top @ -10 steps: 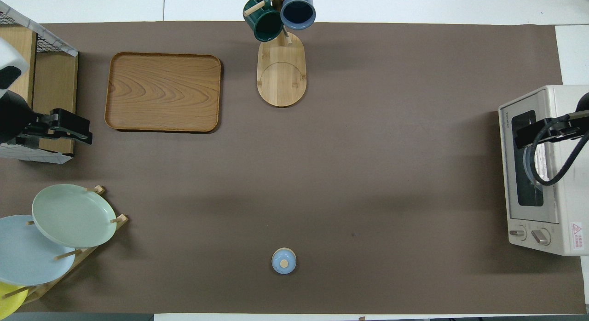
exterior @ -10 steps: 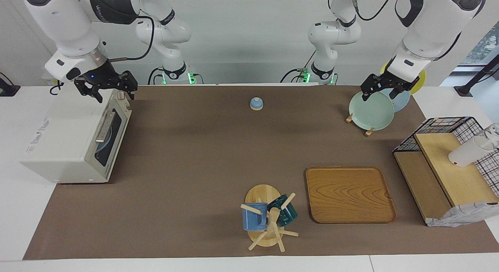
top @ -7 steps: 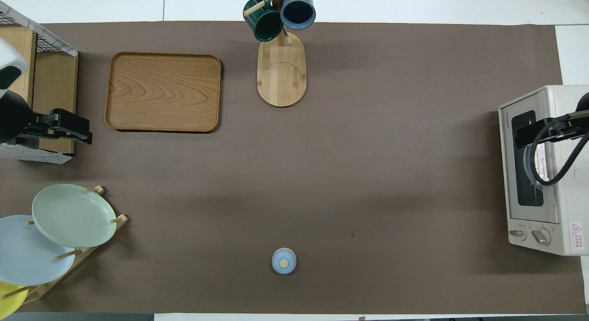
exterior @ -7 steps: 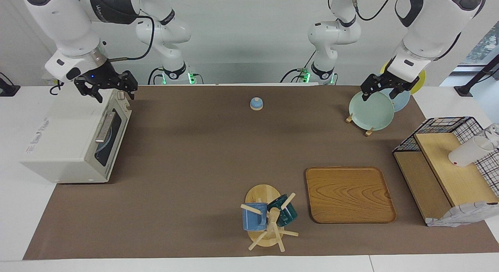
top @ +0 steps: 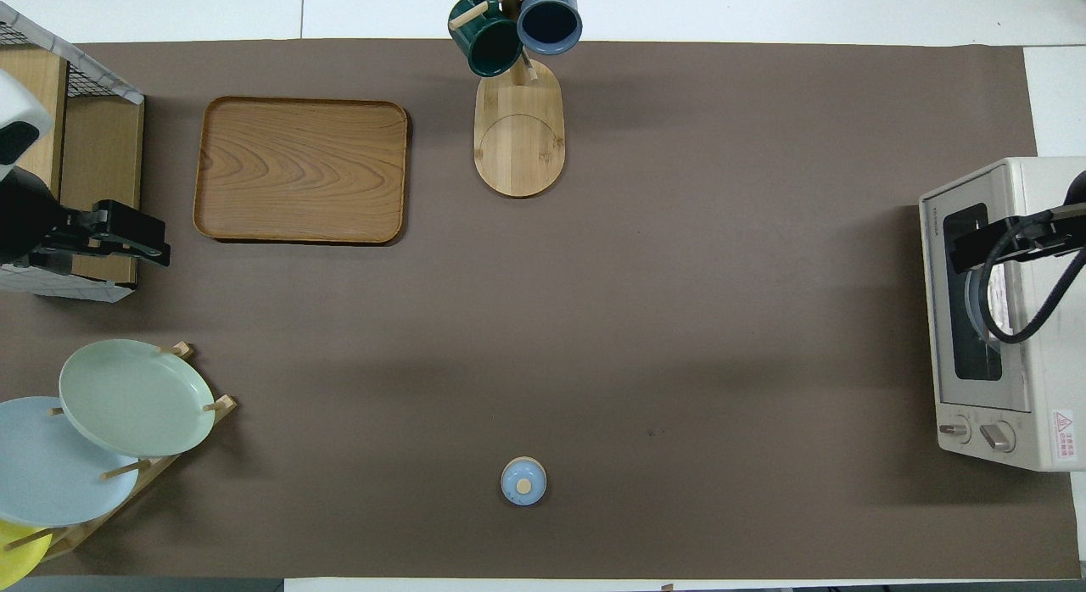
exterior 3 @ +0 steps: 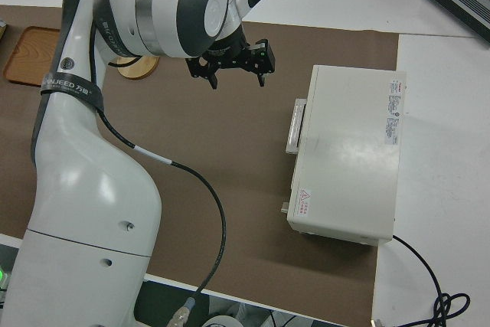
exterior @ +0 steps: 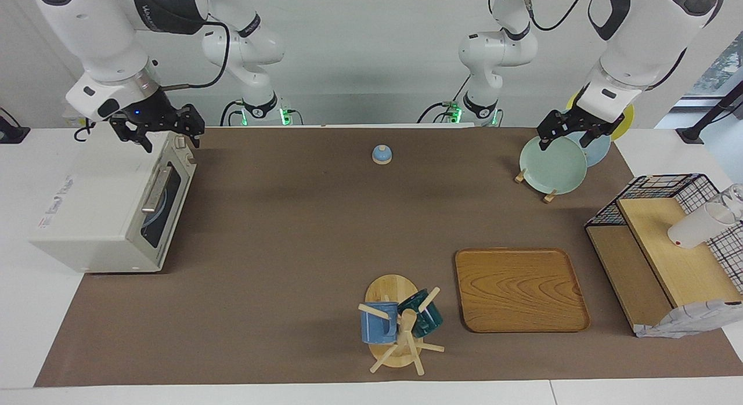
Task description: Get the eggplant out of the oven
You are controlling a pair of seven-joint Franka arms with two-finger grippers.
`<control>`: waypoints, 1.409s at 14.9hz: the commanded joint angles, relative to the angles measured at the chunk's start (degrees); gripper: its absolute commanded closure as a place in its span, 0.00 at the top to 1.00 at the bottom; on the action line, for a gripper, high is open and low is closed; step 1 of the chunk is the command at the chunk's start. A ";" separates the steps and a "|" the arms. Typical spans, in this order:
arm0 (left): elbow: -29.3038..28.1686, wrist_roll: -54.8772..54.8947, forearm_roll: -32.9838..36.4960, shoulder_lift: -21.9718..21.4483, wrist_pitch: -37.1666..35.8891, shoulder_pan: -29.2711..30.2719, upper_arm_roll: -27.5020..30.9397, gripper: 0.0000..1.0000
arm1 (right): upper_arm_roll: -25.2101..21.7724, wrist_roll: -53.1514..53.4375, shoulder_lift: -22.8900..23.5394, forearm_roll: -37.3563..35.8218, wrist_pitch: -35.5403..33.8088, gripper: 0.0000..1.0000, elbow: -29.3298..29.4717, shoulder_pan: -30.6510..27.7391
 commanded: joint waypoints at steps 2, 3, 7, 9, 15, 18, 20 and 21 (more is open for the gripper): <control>-2.10 0.58 -0.21 -1.62 0.96 0.56 -0.19 1.00 | 0.55 1.19 -0.63 1.63 -0.29 1.00 -0.25 -0.49; -2.10 0.58 -0.12 -1.62 0.96 0.56 -0.19 1.00 | 0.46 1.10 -0.63 1.63 -0.29 1.00 -0.25 -0.49; -2.10 0.58 -0.12 -1.62 0.96 0.56 -0.19 1.00 | 0.55 -2.66 -0.71 1.72 0.15 0.94 -0.60 -0.76; -2.10 0.58 -0.21 -1.62 0.96 0.56 -0.19 1.00 | 0.55 -5.48 -0.63 1.63 1.64 0.21 -0.77 -0.76; -2.10 0.58 -0.12 -1.62 0.96 0.56 -0.19 1.00 | 0.29 -4.71 -1.85 1.63 3.84 0.00 -3.84 -1.11; -2.10 0.58 -0.12 -1.62 0.96 0.56 -0.19 1.00 | -0.07 -0.41 -3.70 0.41 7.33 0.00 -8.67 -2.33; -2.10 0.58 -0.12 -1.62 0.96 0.56 -0.19 1.00 | -0.07 2.84 -5.28 0.31 12.08 0.00 -12.71 -3.82; -2.10 0.58 -0.21 -1.62 0.96 0.56 -0.19 1.00 | -0.07 2.85 -5.89 0.23 13.93 0.00 -14.47 -4.35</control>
